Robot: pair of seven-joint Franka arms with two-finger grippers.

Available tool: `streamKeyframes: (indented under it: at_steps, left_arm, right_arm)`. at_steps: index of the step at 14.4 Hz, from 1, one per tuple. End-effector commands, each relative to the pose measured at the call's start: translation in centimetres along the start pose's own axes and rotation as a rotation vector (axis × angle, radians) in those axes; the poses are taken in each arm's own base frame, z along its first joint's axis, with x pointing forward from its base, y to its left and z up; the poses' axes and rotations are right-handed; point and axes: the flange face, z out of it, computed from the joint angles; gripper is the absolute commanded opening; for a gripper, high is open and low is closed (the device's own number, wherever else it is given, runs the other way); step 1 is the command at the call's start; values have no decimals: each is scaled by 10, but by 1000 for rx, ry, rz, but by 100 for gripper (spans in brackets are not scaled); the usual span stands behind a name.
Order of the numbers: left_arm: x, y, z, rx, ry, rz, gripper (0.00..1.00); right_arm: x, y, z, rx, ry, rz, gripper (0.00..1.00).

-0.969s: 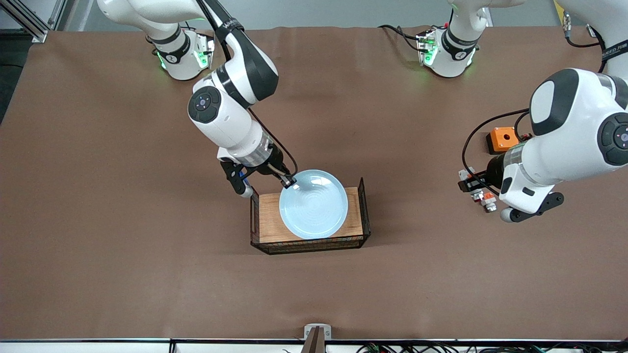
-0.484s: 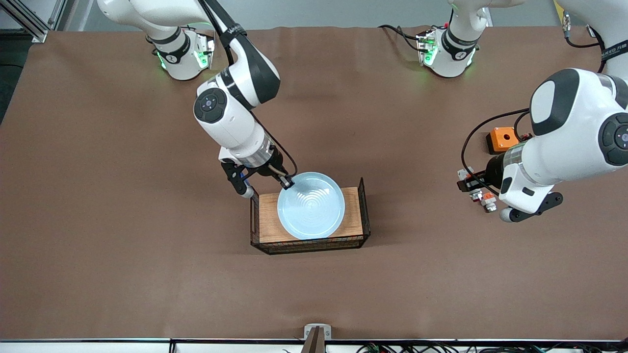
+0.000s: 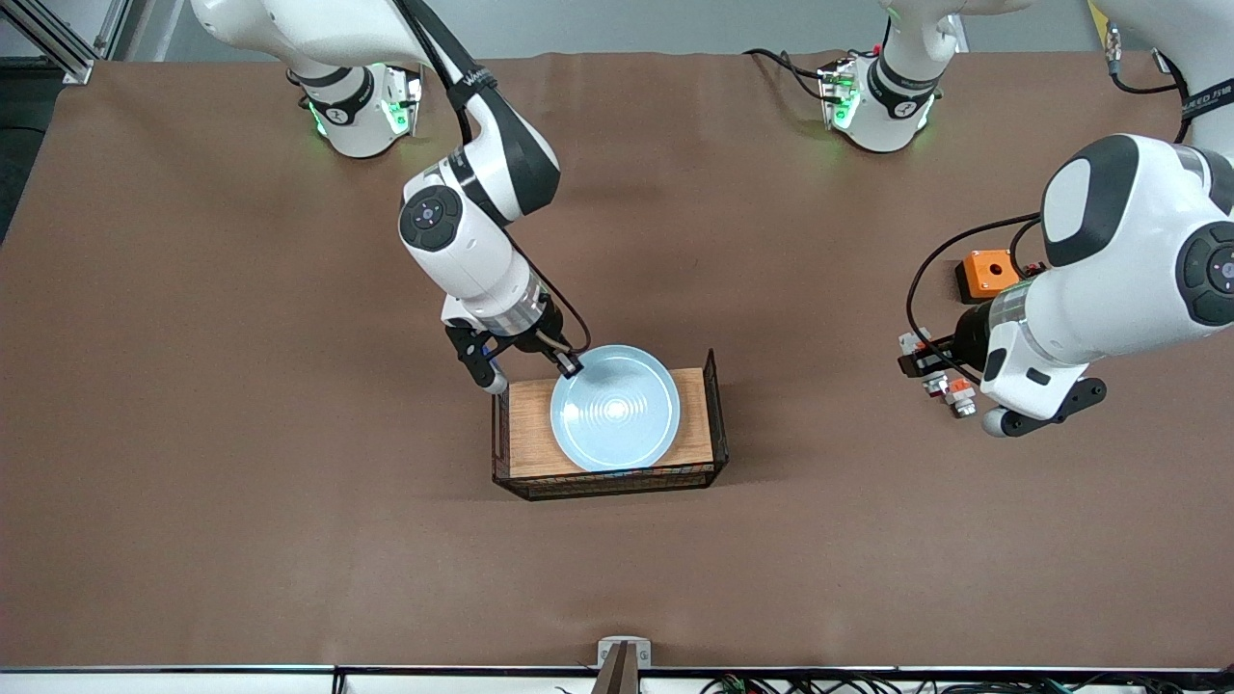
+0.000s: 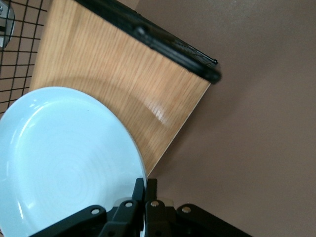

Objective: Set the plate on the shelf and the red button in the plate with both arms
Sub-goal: 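Lower the plate onto the wooden tray and open the right gripper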

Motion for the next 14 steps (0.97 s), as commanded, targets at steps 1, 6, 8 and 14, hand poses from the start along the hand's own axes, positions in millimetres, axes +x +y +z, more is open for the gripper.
streamKeyframes:
  at_steps: [1, 6, 8, 14]
  left_arm:
    - [1, 0, -6, -17, -13, 10, 23]
    - [1, 0, -6, -17, -13, 10, 23]
    - [1, 0, -6, -18, -14, 9, 23]
    - [0, 0, -6, -18, -12, 5, 23]
  right_arm:
    - [0, -2, -1, 14, 19, -12, 0]
    - [-1, -1, -1, 5, 15, -5, 11]
    - [-1, -1, -1, 5, 15, -5, 12]
    - [1, -2, -3, 0, 12, -3, 40]
